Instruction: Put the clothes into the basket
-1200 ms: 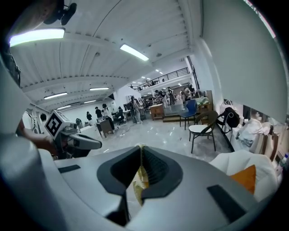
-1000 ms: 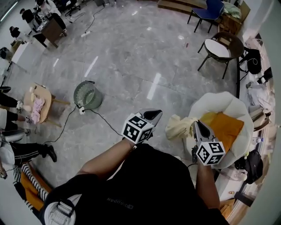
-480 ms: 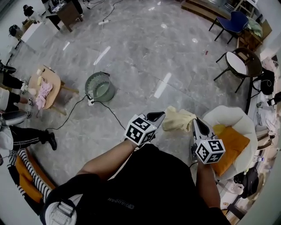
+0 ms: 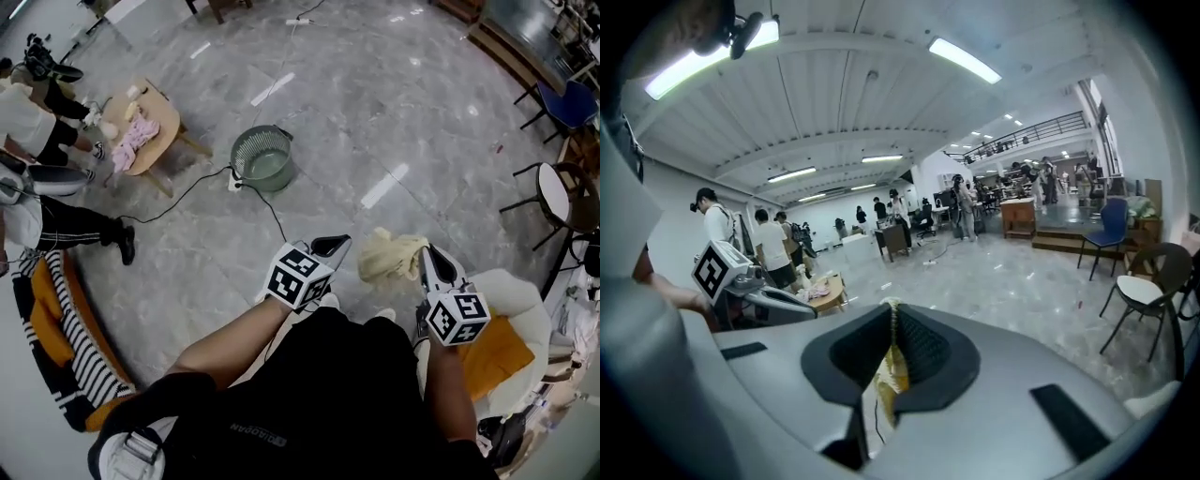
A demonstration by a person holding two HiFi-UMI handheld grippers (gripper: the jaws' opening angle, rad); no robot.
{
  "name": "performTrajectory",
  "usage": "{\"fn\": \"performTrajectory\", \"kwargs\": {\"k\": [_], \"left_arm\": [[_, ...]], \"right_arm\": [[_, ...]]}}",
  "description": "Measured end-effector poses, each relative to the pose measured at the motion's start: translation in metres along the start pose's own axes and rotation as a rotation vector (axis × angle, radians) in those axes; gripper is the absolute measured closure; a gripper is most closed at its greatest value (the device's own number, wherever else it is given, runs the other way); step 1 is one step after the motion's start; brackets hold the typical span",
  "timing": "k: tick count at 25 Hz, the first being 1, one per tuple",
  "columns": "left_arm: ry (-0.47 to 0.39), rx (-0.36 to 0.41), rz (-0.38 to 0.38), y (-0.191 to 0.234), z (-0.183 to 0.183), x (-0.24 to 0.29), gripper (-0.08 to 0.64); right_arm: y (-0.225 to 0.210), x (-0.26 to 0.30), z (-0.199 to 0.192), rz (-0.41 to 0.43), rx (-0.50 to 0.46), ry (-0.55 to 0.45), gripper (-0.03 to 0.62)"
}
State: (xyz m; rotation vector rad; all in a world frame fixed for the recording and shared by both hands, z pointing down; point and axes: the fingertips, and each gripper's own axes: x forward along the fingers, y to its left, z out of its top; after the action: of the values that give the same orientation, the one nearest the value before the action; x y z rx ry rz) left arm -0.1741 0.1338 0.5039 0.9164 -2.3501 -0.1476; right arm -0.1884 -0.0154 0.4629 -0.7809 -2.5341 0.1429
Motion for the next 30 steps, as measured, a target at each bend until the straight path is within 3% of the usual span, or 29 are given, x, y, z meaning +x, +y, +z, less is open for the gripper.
{"fn": "performTrajectory", "kwargs": {"k": [8, 15, 23, 30], "left_arm": [[-0.053, -0.123, 0.17, 0.057, -0.016, -0.05, 0.56], [-0.094, -0.194, 0.338, 0.119, 0.005, -0.068, 0.56], [-0.141, -0.223, 0.433, 0.178, 0.058, -0.058, 0.56], [-0.14, -0.266, 0.509, 0.212, 0.067, -0.043, 0.56]], "right_arm": [[0.054, 0.069, 0.027, 0.186, -0.078, 0.022, 0.56], [0.081, 0.158, 0.034, 0.383, -0.165, 0.107, 0.558], [0.104, 0.229, 0.06, 0.539, -0.234, 0.158, 0.56], [0.094, 0.279, 0.066, 0.612, -0.25, 0.197, 0.558]]}}
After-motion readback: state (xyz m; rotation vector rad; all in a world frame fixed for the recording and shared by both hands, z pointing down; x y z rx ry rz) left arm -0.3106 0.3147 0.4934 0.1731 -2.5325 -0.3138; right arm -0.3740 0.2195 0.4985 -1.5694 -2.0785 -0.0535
